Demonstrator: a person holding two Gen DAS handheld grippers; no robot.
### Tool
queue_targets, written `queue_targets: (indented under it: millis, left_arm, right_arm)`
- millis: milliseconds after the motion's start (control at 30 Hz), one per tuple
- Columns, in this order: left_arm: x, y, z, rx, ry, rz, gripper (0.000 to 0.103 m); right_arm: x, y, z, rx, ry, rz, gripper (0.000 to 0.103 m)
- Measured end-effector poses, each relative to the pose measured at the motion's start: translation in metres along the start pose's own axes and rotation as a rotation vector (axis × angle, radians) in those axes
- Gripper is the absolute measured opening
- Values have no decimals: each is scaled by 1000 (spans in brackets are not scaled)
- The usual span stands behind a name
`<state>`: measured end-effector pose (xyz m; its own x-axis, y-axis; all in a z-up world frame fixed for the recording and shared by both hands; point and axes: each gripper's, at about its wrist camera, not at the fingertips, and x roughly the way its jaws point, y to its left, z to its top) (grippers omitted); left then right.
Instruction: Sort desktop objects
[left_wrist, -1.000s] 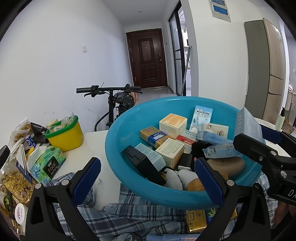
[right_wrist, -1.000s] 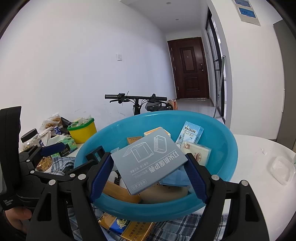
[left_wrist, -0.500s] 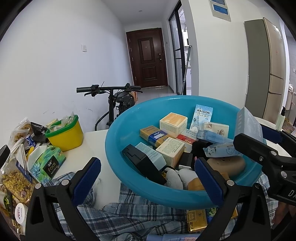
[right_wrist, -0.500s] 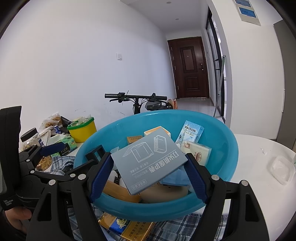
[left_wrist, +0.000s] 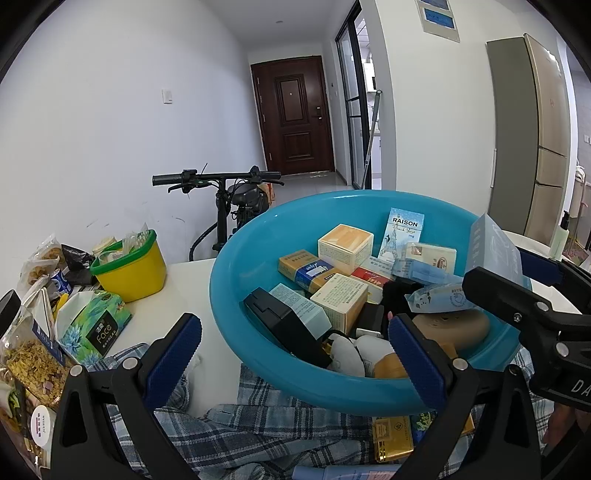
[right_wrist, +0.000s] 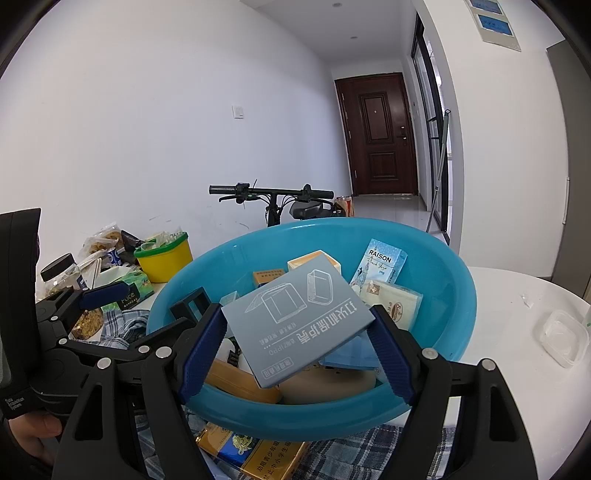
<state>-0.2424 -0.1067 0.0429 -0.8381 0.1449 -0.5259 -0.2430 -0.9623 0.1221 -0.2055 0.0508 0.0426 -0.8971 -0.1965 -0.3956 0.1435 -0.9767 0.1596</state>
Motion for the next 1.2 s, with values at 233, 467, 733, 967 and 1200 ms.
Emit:
queue_targets:
  millis: [233,467,733,967,1200]
  left_arm:
    - [0,2,0,-6,-5,-1,103]
    - [-2,6,2,-17,-8,-5,103]
    - [-3,6,3,-19,-11,-2,103]
    - [-3,7,3,-21,-11,-1,103]
    - [-2,6,4,-23,-9,1,103]
  right_arm:
    - [0,0,0,-1,-2,0,77]
    - [-1,1,-1,-3,-3,-1,77]
    - [-2,3,-2,-4,-2,-8,77]
    - [-3,3,-1,-4,-3,-14,77]
    - [0,3,1,-5,-5,-23,77]
